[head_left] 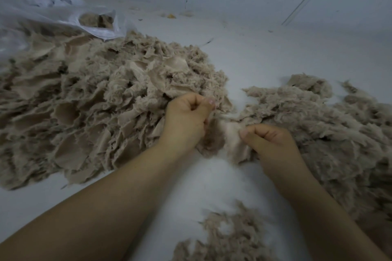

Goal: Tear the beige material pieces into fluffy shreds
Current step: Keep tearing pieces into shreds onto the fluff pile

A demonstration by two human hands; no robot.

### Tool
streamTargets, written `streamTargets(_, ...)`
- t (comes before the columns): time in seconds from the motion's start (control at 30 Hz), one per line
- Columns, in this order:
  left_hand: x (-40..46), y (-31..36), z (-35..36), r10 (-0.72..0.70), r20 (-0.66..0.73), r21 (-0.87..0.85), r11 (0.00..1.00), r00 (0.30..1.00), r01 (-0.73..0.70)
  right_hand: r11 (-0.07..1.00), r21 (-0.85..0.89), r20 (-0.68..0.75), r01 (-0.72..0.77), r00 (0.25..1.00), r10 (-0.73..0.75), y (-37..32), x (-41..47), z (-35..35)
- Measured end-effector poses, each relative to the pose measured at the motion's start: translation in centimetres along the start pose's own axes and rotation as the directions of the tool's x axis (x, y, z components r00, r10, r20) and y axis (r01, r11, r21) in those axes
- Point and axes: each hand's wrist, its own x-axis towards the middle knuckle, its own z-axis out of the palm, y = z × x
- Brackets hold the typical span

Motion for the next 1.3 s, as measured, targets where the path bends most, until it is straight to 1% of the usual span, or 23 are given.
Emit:
streamTargets(0.07, -0.4, 0.1, 0.2, -0.049, 0.124, 0.009, 0.999, 0.991, 0.049, 0.997, 0.075, -0.084, -0.016, 0.996, 0.022, 0.1, 0.1, -0.1)
streamTargets(0.13, -1.0, 0.0, 0.7, -0.115, 0.24, 0.093, 0.991, 0.964, 0.095, 0.992, 0.123, -0.11, -0.027, 0.993, 0.041, -0.1, 0.1, 0.0)
streamTargets(0.17, -1.2, 0.0, 0.8, -0.126, 0.293, 0.152, 0.985, 0.948, 0.083, 0.99, 0.138, -0.11, -0.025, 0.993, 0.041, -0.1, 0.2, 0.0)
streamTargets(0.23, -1.6, 0.0, 1.0, -0.128, 0.383, 0.21, 0.977, 0.915, 0.049, 0.988, 0.154, -0.123, -0.018, 0.992, 0.037, -0.2, 0.2, 0.1)
streamTargets(0.4, -1.4, 0.5, 0.3, -0.232, 0.467, 0.295, 0.951, 0.853, 0.097, 0.978, 0.203, -0.175, -0.049, 0.981, 0.086, -0.1, 0.2, 0.0)
streamTargets(0.53, -0.7, 1.6, -1.0, -0.294, 0.615, 0.383, 0.923, 0.732, 0.048, 0.991, 0.129, -0.21, -0.037, 0.976, 0.064, 0.2, 0.2, 0.2)
streamTargets(0.57, -0.5, 1.9, -1.3, -0.313, 0.65, 0.405, 0.914, 0.692, 0.033, 0.992, 0.121, -0.224, -0.033, 0.973, 0.059, 0.2, 0.2, 0.2)
streamTargets(0.6, -0.5, 2.2, -1.5, -0.339, 0.695, 0.426, 0.904, 0.634, 0.017, 0.991, 0.127, -0.239, -0.033, 0.969, 0.063, 0.2, 0.3, 0.2)
streamTargets(0.63, -0.4, 2.6, -1.8, -0.38, 0.758, 0.448, 0.894, 0.53, 0.001, 0.989, 0.142, -0.249, -0.04, 0.966, 0.075, 0.2, 0.3, 0.1)
streamTargets(0.7, -0.4, 3.6, -2.2, -0.466, 0.852, 0.488, 0.872, 0.238, -0.04, 0.989, 0.143, -0.248, -0.047, 0.965, 0.082, 0.0, 0.2, 0.0)
streamTargets(0.73, -0.4, 3.9, -2.3, -0.488, 0.862, 0.499, 0.864, 0.14, -0.064, 0.992, 0.122, -0.241, -0.043, 0.968, 0.072, -0.1, 0.1, 0.0)
streamTargets(0.77, -0.5, 4.0, -2.3, -0.494, 0.862, 0.504, 0.861, 0.117, -0.077, 0.994, 0.101, -0.235, -0.037, 0.97, 0.06, -0.2, 0.0, 0.0)
streamTargets(0.8, -0.6, 4.1, -2.1, -0.484, 0.858, 0.501, 0.862, 0.169, -0.079, 0.995, 0.089, -0.23, -0.034, 0.972, 0.053, -0.3, 0.0, 0.1)
streamTargets(0.83, -0.7, 4.0, -1.8, -0.462, 0.845, 0.495, 0.866, 0.27, -0.066, 0.995, 0.093, -0.228, -0.032, 0.972, 0.052, -0.4, 0.0, 0.1)
streamTargets(0.87, -0.8, 3.8, -1.6, -0.44, 0.806, 0.492, 0.87, 0.397, -0.036, 0.994, 0.109, -0.226, -0.032, 0.972, 0.056, -0.4, 0.0, 0.1)
streamTargets(0.93, -0.9, 3.1, -0.9, -0.412, 0.652, 0.491, 0.869, 0.637, 0.059, 0.992, 0.127, -0.208, -0.025, 0.977, 0.051, -0.5, 0.0, 0.1)
streamTargets(0.97, -0.9, 2.7, -0.6, -0.409, 0.566, 0.488, 0.866, 0.716, 0.109, 0.993, 0.12, -0.19, -0.019, 0.981, 0.042, -0.5, 0.0, 0.1)
streamTargets(1.0, -1.0, 2.4, -0.3, -0.401, 0.512, 0.473, 0.87, 0.76, 0.14, 0.994, 0.108, -0.173, -0.01, 0.985, 0.029, -0.5, 0.0, 0.1)
streamTargets(1.03, -1.1, 2.2, 0.0, -0.382, 0.488, 0.442, 0.883, 0.784, 0.155, 0.995, 0.097, -0.151, -0.004, 0.988, 0.019, -0.5, -0.1, 0.1)
streamTargets(1.13, -1.2, 1.6, 0.4, -0.315, 0.443, 0.327, 0.929, 0.839, 0.176, 1.0, 0.027, -0.057, 0.016, 0.998, -0.015, -0.5, -0.1, 0.2)
streamTargets(1.2, -1.2, 1.4, 0.6, -0.293, 0.38, 0.261, 0.944, 0.878, 0.202, 0.999, -0.044, -0.05, 0.031, 0.998, -0.033, -0.5, -0.2, 0.3)
streamTargets(1.27, -0.8, 1.4, 0.6, -0.246, 0.22, 0.136, 0.966, 0.944, 0.22, 0.998, -0.063, -0.115, -0.01, 0.993, 0.002, -0.4, -0.1, 0.2)
streamTargets(1.3, -0.4, 1.3, 0.4, -0.195, 0.104, 0.092, 0.978, 0.975, 0.186, 0.998, -0.046, -0.151, -0.041, 0.988, 0.034, -0.3, -0.1, 0.1)
